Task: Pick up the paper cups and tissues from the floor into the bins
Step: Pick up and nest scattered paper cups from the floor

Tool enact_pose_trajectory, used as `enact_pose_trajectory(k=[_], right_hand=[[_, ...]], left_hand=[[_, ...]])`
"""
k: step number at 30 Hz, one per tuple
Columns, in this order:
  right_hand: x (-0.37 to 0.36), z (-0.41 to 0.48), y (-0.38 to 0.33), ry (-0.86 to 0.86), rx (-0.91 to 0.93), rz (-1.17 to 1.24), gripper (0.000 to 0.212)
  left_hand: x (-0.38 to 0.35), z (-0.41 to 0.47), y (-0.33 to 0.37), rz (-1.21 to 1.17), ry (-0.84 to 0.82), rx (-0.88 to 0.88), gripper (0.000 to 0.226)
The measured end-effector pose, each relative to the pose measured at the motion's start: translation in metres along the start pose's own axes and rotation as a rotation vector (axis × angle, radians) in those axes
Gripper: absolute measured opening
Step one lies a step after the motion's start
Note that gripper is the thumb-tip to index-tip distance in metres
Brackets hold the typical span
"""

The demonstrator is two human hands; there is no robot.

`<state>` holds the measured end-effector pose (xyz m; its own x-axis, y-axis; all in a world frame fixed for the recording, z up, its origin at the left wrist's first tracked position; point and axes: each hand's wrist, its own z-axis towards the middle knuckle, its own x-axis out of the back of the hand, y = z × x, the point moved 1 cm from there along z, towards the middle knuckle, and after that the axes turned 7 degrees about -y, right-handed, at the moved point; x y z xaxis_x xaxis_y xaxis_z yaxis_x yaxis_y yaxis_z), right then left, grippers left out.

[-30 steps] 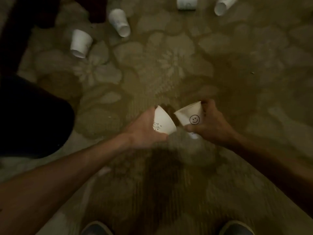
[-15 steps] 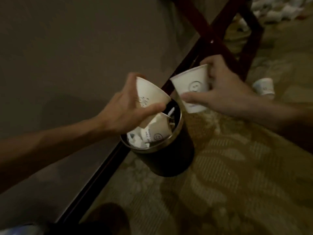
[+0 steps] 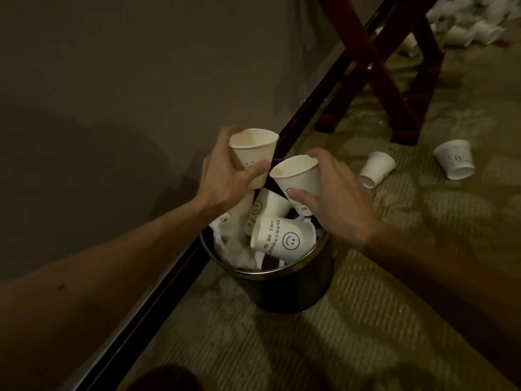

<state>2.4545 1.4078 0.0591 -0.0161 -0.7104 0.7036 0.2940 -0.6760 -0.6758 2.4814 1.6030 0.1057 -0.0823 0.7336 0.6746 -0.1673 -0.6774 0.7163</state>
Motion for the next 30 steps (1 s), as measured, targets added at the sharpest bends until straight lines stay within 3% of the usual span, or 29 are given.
enact_pose_trajectory(k=[7,11,16,21,24,27,30], right_hand=[[0.001,0.008,0.001,-0.056,0.015,-0.26,0.036],[0.006,0.012,0.006,-0.105,0.075,-0.332,0.036],[0.018,0.017,0.012,-0.179,0.164,-0.308,0.039],[0.049,0.034,0.001,-0.259,0.126,-0.253,0.04],[0.074,0.042,0.004,-0.31,0.039,-0.194,0.029],[0.103,0.046,0.032,-0.356,-0.066,-0.214,0.031],[0.128,0.05,0.09,-0.341,-0.271,-0.181,0.032]], left_hand=[[-0.001,0.006,-0.034,0.238,-0.153,0.014,0.062],[-0.003,0.006,-0.04,0.403,-0.241,0.0,0.056],[0.01,0.012,-0.032,0.794,-0.214,-0.115,0.077],[0.022,0.032,0.003,0.678,-0.119,-0.156,0.068],[0.025,0.042,0.034,0.559,-0.093,-0.223,0.051],[-0.005,0.057,0.074,0.325,-0.192,-0.236,0.045],[-0.086,0.086,0.11,0.271,-0.367,-0.21,0.049]])
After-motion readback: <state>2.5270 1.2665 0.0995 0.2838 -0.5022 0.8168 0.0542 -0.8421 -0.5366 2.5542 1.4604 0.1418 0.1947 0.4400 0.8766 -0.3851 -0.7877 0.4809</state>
